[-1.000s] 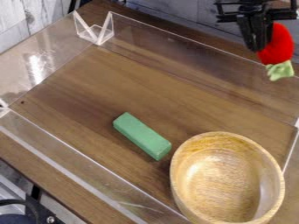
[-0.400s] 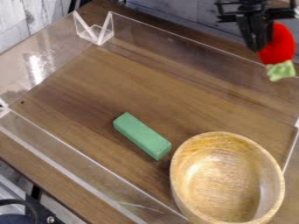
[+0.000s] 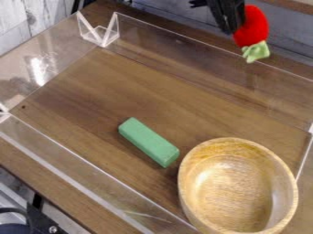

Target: Move the red object to the left side of the table

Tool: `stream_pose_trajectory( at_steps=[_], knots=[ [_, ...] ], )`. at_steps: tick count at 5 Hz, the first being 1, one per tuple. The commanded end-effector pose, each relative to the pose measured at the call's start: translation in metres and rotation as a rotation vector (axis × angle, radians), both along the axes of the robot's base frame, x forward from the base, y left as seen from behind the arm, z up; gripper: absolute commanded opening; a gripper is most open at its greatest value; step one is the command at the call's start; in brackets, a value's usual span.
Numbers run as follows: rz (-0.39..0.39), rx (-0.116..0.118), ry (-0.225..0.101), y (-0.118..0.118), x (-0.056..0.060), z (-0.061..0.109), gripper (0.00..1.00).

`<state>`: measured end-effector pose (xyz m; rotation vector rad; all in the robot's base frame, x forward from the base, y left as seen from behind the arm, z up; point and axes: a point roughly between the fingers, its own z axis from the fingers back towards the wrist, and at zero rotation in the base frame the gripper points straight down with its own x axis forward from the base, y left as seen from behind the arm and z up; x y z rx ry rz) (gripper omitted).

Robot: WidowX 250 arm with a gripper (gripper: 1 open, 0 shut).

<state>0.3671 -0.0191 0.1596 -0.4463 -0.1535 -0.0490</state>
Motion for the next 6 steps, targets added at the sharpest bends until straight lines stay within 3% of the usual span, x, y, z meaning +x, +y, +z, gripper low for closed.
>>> stream_pose_trajectory(
  at_steps=[1, 3, 6],
  knots=[
    [0.017, 0.012, -0.075, 0.017, 0.003, 0.026, 0.00],
    [0.028, 0.015, -0.055, 0.024, 0.002, 0.021, 0.00],
    [-0.009, 0.013, -0.031, -0.005, 0.001, 0.007, 0.00]
  ],
)
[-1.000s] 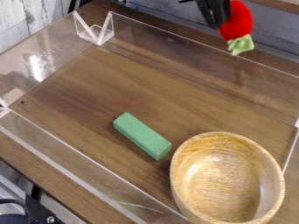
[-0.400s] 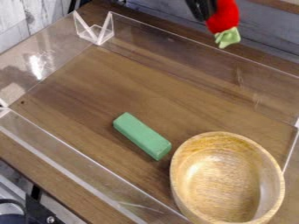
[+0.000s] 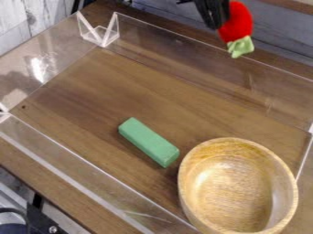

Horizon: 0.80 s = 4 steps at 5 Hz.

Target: Move the red object to the left side of the table

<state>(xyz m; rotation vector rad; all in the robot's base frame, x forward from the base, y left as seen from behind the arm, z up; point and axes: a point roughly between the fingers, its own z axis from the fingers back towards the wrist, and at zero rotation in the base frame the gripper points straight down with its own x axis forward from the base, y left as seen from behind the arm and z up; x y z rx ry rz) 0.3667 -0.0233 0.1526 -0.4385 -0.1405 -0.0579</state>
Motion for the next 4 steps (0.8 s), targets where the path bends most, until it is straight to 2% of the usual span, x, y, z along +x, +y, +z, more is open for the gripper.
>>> stream_pose_trajectory(
  at_steps=[1, 3, 4],
  knots=[
    [0.023, 0.019, -0.029, 0.016, -0.004, 0.015, 0.00],
    [0.076, 0.038, -0.014, 0.052, -0.015, 0.022, 0.00],
    [0.085, 0.047, -0.002, 0.054, -0.019, 0.022, 0.00]
  ],
)
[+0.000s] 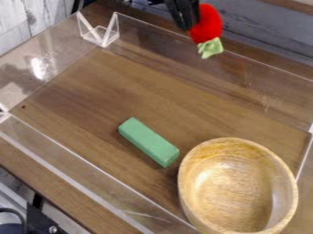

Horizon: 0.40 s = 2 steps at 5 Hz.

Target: Move the red object to the left side of the table

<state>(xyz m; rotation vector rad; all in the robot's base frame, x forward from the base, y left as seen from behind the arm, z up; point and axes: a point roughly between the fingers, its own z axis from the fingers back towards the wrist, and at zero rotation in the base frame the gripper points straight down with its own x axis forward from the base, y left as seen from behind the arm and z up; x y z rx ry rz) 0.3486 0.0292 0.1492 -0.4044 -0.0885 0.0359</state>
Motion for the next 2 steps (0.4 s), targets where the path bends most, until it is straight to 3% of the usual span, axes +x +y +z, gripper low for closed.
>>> stream_pose_trajectory(
  at_steps=[1, 2],
  knots=[
    [0.007, 0.019, -0.065, 0.0010, -0.0052, 0.0277, 0.00],
    [0.013, 0.019, -0.058, 0.0011, -0.0100, 0.0302, 0.00]
  ],
)
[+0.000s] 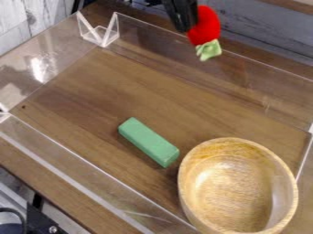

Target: Move the red object to the left side of the table

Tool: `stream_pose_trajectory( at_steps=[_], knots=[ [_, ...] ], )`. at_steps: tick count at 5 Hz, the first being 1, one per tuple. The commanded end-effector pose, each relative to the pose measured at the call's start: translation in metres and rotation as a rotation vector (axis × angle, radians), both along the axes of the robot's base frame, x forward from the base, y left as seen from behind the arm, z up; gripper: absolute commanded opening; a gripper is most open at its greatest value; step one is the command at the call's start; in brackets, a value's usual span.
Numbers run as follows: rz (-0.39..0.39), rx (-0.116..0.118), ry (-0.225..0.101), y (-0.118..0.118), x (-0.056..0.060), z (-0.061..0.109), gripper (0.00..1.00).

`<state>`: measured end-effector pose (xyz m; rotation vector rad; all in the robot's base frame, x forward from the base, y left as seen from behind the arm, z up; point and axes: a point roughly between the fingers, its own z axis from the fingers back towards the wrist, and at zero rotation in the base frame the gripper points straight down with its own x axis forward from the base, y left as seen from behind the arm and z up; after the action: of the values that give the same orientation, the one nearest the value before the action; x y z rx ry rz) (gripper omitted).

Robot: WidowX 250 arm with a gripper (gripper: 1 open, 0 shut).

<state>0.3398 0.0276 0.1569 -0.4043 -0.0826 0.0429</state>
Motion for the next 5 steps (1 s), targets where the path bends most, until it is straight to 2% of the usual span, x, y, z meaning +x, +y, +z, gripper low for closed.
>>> stream_pose_trajectory(
  at_steps=[1, 3, 5],
  knots=[
    [0.010, 0.018, -0.061, 0.000, -0.005, 0.025, 0.00],
    [0.022, 0.015, -0.053, -0.004, -0.010, 0.031, 0.00],
    [0.012, 0.000, -0.047, -0.035, -0.004, 0.032, 0.00]
  ],
)
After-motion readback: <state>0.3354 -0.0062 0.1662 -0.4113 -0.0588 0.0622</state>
